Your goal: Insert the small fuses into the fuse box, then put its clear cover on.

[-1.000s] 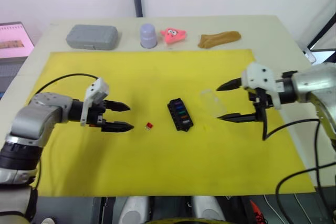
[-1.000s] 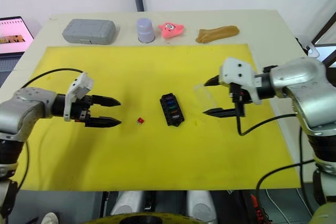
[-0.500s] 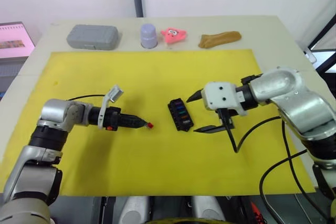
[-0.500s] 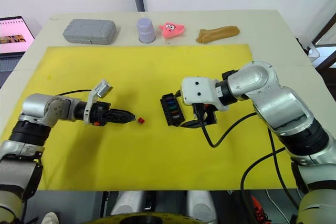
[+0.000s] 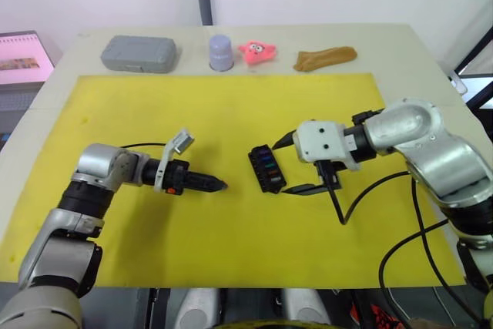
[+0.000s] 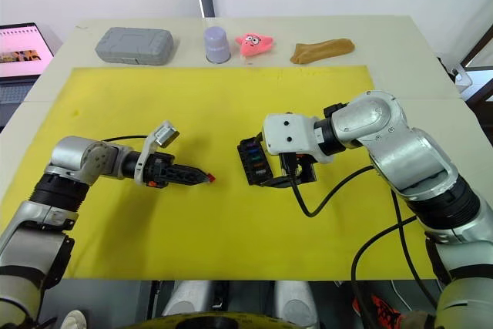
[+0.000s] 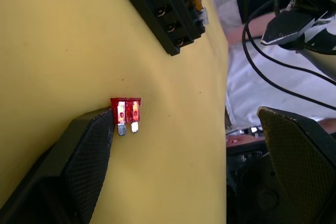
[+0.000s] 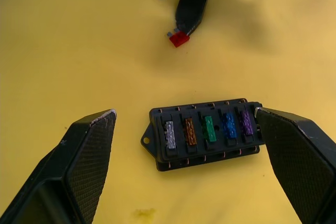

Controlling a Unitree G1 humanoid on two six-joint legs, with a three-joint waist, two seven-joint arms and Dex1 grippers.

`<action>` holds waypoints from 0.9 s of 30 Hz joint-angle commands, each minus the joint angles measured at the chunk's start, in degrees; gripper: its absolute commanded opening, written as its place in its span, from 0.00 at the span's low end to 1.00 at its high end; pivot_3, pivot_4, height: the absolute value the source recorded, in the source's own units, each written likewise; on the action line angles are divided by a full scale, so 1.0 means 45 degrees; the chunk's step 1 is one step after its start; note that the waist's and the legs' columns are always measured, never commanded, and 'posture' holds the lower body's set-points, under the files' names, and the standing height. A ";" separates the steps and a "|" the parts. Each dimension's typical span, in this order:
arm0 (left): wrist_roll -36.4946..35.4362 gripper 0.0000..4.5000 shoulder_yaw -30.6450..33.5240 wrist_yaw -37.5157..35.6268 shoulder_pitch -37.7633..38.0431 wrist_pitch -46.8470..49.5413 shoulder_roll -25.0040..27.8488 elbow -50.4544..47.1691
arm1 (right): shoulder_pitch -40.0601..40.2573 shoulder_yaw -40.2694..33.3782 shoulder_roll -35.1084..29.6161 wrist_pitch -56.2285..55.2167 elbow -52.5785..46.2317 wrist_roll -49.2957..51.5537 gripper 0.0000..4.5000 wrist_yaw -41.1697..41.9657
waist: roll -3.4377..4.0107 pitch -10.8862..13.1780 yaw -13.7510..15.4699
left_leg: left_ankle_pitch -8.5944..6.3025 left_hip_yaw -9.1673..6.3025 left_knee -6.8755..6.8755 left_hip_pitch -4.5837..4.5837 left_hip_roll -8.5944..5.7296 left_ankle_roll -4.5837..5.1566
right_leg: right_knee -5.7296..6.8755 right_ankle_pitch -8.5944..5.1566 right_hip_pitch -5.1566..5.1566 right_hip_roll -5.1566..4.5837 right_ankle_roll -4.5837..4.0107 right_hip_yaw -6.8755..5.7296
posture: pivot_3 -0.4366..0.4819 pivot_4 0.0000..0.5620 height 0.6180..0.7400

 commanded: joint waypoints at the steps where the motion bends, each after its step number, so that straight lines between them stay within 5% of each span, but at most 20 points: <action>1: 0.0255 0.88 -0.0571 0.0054 0.0122 -0.0176 -0.0323 0.0163 | -0.0056 -0.0474 -0.0167 0.0091 -0.0469 0.0053 1.00 -0.0139 | 0.0000 0.0000 0.0001 | 0.0000 0.0000 0.0001 0.0000 -0.0001 0.0000 | 0.0000 0.0000 0.0001 0.0000 0.0000 0.0000 | 0.48 0.27 1.00; 6: 0.0617 0.38 -0.0772 -0.0009 0.0260 -0.0601 -0.0164 0.0210 | -0.0072 -0.0453 -0.0145 0.0149 -0.0454 0.0030 1.00 -0.0211 | 0.0000 0.0000 -0.0053 | -0.0001 -0.0001 -0.0001 -0.0002 0.0000 0.0001 | 0.0000 0.0000 -0.0007 0.0002 0.0000 0.0000 | 0.48 0.27 1.00; 15: 0.0884 0.38 -0.0851 -0.0030 0.0419 -0.1071 -0.0077 0.0372 | -0.0234 -0.0365 0.0031 0.0131 -0.0308 0.0017 1.00 -0.0358 | 0.0000 0.0000 -0.0057 | 0.0000 0.0000 -0.0001 0.0001 0.0007 0.0000 | 0.0003 0.0000 -0.0008 0.0007 0.0000 0.0001 | 0.48 0.27 1.00; 19: 0.1008 0.01 -0.0889 0.0017 0.0555 -0.1268 -0.0057 0.0287 | -0.0245 -0.0362 0.0042 0.0139 -0.0309 0.0035 1.00 -0.0378 | 0.0000 0.0000 -0.0057 | 0.0000 0.0000 -0.0001 0.0003 0.0007 0.0000 | 0.0004 0.0000 -0.0008 0.0007 0.0000 0.0001 | 0.48 0.27 1.00; 27: 0.1313 0.01 -0.0995 0.0043 0.0777 -0.1625 -0.0075 0.0254 | -0.0228 -0.0411 -0.0022 0.0194 -0.0242 0.0003 1.00 -0.0425 | 0.0001 -0.0002 -0.0056 | 0.0002 0.0000 -0.0001 0.0007 0.0012 -0.0004 | 0.0007 0.0000 -0.0006 0.0011 0.0000 0.0001 | 0.48 0.27 1.00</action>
